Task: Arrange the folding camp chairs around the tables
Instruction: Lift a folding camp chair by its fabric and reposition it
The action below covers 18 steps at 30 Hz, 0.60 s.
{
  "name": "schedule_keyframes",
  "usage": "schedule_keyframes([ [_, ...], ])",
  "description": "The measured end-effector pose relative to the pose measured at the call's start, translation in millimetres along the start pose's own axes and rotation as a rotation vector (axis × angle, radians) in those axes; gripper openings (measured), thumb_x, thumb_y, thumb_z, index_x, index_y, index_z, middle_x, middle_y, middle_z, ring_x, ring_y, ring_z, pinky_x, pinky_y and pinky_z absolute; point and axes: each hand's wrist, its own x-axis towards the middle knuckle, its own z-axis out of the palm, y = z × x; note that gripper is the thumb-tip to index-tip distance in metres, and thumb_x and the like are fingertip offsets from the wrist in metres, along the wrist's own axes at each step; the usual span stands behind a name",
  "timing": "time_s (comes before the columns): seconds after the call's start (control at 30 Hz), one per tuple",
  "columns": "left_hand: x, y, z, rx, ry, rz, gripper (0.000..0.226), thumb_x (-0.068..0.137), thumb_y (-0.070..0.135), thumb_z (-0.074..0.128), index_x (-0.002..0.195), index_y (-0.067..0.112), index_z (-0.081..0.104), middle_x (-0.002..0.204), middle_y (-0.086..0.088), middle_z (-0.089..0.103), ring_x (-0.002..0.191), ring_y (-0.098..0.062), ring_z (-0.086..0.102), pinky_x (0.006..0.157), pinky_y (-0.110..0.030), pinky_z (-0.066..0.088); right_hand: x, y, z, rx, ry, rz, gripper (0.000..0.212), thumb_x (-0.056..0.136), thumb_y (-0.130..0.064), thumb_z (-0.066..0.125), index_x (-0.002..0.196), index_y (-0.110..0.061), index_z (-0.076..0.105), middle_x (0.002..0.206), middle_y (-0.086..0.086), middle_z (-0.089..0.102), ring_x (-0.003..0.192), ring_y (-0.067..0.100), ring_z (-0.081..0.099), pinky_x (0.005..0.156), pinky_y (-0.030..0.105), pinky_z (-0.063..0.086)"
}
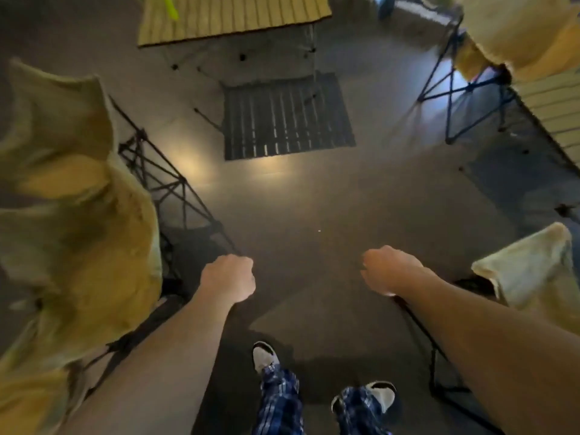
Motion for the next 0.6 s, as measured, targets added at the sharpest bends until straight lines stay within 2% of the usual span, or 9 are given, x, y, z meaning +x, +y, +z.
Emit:
schedule_keyframes([
  [0.07, -12.7, -62.8, 15.2, -0.068, 0.005, -0.082, 0.021, 0.096, 0.031, 0.043, 0.101, 0.019, 0.060, 0.103, -0.003, 0.064, 0.096, -0.025, 0.061, 0.085, -0.042, 0.053, 21.8, -72.7, -14.4, -0.077, -0.003, -0.106, 0.026, 0.092, -0.021, 0.045, 0.109, -0.012, 0.062, 0.108, 0.011, 0.063, 0.095, 0.034, 0.063, 0.074, 0.038, 0.052],
  [0.17, -33.2, -146.6, 39.1, -0.157, -0.024, -0.215, 0.021, 0.098, 0.030, 0.043, 0.107, 0.021, 0.060, 0.104, -0.004, 0.064, 0.093, -0.022, 0.061, 0.084, -0.037, 0.053, 41.7, -182.2, -27.1, -0.171, -0.020, -0.248, 0.027, 0.089, -0.016, 0.045, 0.111, -0.011, 0.061, 0.113, 0.014, 0.062, 0.099, 0.037, 0.062, 0.081, 0.041, 0.053],
  [0.27, -56.7, -213.0, 64.1, -0.341, -0.016, -0.391, 0.018, 0.096, 0.025, 0.045, 0.092, 0.021, 0.061, 0.094, 0.000, 0.063, 0.085, -0.019, 0.060, 0.077, -0.033, 0.053, 52.7, -275.6, -29.8, -0.260, -0.026, -0.377, 0.031, 0.091, -0.018, 0.045, 0.117, -0.012, 0.059, 0.118, 0.016, 0.060, 0.104, 0.039, 0.060, 0.083, 0.041, 0.050],
  [0.33, -68.3, -239.3, 73.4, -0.439, 0.002, -0.464, 0.019, 0.095, 0.025, 0.046, 0.087, 0.017, 0.062, 0.092, -0.001, 0.061, 0.085, -0.022, 0.059, 0.078, -0.037, 0.054, 58.5, -319.3, -28.8, -0.321, -0.013, -0.443, 0.031, 0.092, -0.021, 0.047, 0.120, -0.014, 0.057, 0.120, 0.015, 0.059, 0.107, 0.039, 0.059, 0.082, 0.040, 0.048],
  [0.4, -80.8, -260.4, 84.6, -0.562, -0.007, -0.557, 0.021, 0.097, 0.031, 0.047, 0.097, 0.016, 0.062, 0.101, -0.004, 0.061, 0.095, -0.027, 0.059, 0.082, -0.040, 0.053, 65.3, -365.8, -24.6, -0.400, -0.016, -0.523, 0.031, 0.091, -0.022, 0.050, 0.120, -0.017, 0.057, 0.118, 0.014, 0.059, 0.106, 0.038, 0.060, 0.081, 0.040, 0.049],
  [0.5, -79.7, -264.7, 94.6, -0.634, -0.037, -0.629, 0.036, 0.098, 0.042, 0.043, 0.115, 0.014, 0.059, 0.117, -0.009, 0.060, 0.110, -0.033, 0.056, 0.087, -0.040, 0.049, 71.7, -404.1, -21.7, -0.537, -0.073, -0.593, 0.029, 0.087, -0.016, 0.051, 0.115, -0.017, 0.056, 0.110, 0.011, 0.060, 0.098, 0.034, 0.061, 0.074, 0.039, 0.051],
  [0.6, -53.7, -263.2, 85.1, -0.642, -0.079, -0.649, 0.048, 0.098, 0.051, 0.038, 0.120, 0.012, 0.055, 0.120, -0.010, 0.060, 0.114, -0.033, 0.054, 0.090, -0.040, 0.044, 99.8, -426.1, -37.1, -0.641, -0.048, -0.634, 0.027, 0.084, -0.013, 0.055, 0.111, -0.018, 0.056, 0.099, 0.006, 0.059, 0.091, 0.030, 0.057, 0.069, 0.037, 0.047],
])
